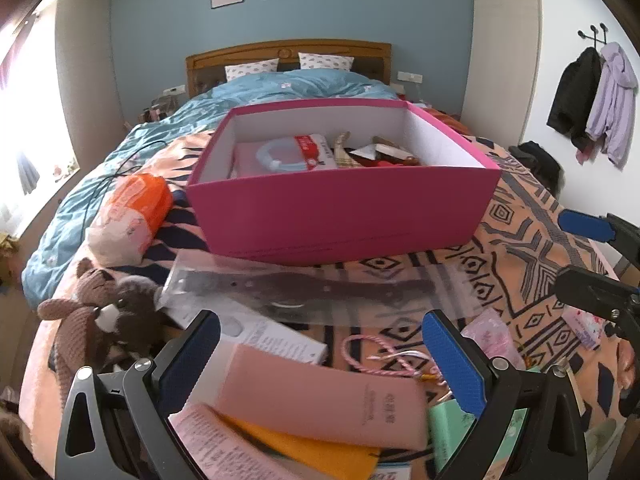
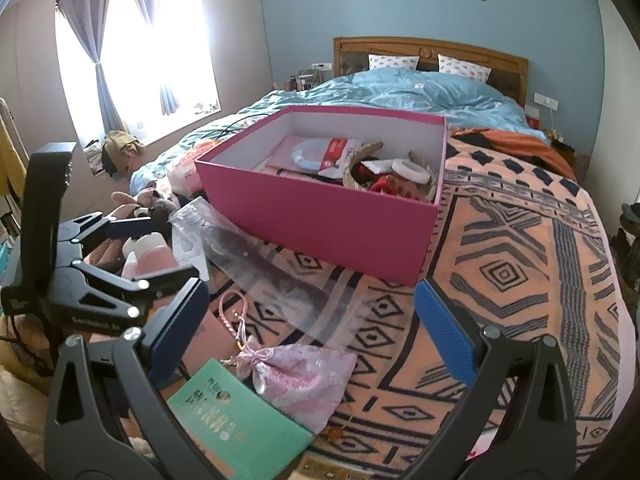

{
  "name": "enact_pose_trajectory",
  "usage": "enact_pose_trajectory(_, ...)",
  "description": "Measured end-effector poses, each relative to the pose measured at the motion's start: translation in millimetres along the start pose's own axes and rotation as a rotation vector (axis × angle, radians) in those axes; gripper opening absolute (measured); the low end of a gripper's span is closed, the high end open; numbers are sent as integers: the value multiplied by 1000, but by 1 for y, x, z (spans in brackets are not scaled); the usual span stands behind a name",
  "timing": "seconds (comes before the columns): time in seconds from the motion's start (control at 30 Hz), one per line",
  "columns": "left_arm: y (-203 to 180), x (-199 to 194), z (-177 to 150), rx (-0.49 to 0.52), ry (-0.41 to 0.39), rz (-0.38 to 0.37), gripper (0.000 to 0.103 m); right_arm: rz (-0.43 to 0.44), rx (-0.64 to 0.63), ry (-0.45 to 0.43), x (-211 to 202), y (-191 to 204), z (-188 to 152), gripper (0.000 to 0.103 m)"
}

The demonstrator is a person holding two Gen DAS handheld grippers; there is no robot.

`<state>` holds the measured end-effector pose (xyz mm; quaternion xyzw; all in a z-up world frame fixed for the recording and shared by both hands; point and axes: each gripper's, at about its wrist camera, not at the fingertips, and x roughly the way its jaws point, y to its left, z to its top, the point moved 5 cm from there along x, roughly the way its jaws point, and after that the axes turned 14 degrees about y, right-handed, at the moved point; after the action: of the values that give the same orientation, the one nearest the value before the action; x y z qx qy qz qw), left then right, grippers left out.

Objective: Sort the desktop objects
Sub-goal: 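Move the right gripper toward the clear plastic bag with black strap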

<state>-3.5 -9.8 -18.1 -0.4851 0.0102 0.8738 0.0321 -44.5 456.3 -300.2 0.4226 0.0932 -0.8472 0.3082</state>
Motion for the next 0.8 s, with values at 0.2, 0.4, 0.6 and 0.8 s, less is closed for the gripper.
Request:
enact_pose_trajectory(0.2, 19, -1, -6, -14, 1, 30, 103, 20, 11, 80, 13, -2, -14, 103)
enact_pose_trajectory(0.4, 42, 10, -2, -41, 33, 48, 103, 94, 67, 186, 42, -9, -23, 103)
enact_pose_trajectory(0.6, 55, 22, 6, -43, 59, 55, 103, 155, 87, 254, 67, -10, -22, 101)
enact_pose_trajectory(0.8, 58, 30, 14, -18, 69, 67, 103, 212, 135, 292, 81, -20, -17, 100)
